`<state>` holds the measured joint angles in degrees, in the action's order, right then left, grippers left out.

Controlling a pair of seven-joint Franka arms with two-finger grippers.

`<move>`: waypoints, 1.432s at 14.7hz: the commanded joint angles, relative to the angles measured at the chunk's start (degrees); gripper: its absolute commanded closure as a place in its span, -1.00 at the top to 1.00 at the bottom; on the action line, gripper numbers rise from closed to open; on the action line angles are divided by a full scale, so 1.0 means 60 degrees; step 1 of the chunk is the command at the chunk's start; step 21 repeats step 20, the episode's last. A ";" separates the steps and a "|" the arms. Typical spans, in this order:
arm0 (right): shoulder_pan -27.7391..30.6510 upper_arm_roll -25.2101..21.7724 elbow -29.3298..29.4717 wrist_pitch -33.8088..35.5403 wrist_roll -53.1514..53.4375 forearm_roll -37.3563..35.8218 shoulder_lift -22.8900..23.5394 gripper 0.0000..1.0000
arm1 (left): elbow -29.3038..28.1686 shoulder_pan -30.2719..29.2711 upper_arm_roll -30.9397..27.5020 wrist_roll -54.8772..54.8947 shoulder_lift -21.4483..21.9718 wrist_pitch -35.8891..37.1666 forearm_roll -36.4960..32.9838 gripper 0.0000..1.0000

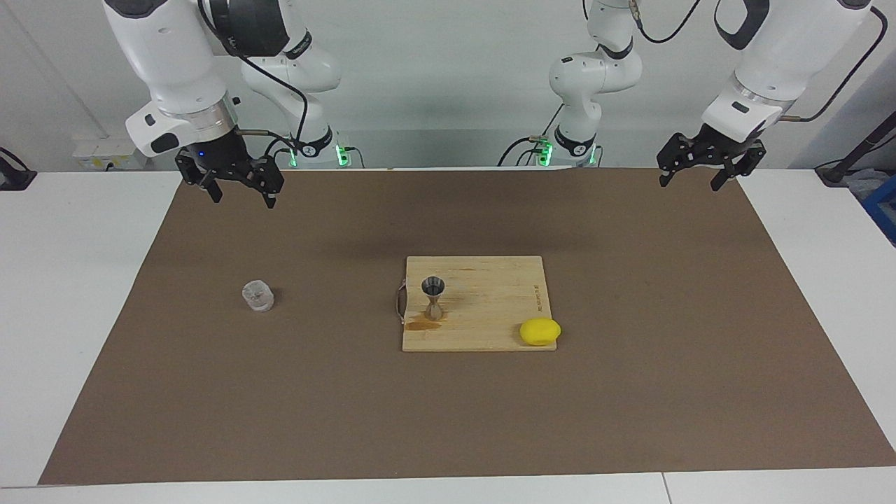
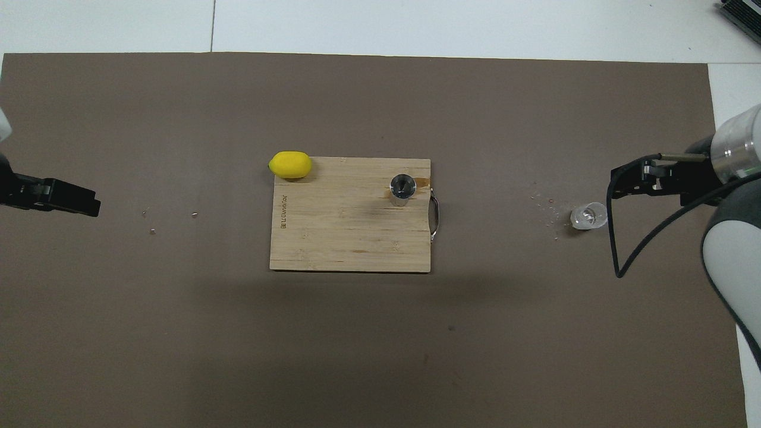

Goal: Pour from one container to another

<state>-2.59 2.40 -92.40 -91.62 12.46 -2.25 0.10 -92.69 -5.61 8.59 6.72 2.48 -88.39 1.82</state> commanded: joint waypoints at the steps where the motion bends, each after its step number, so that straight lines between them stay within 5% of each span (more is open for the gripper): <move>1: 0.0050 0.0083 -0.0318 -0.0184 -0.0260 -0.0153 -0.0265 1.00 | -0.0371 -0.0032 -0.0011 0.0126 0.0320 -0.0152 -0.0053 1.00; 21: 0.0050 0.0069 -0.0347 0.0211 -0.1329 0.0404 -0.0514 1.00 | -0.0371 -0.0032 -0.0011 0.0126 0.0320 -0.0152 -0.0054 1.00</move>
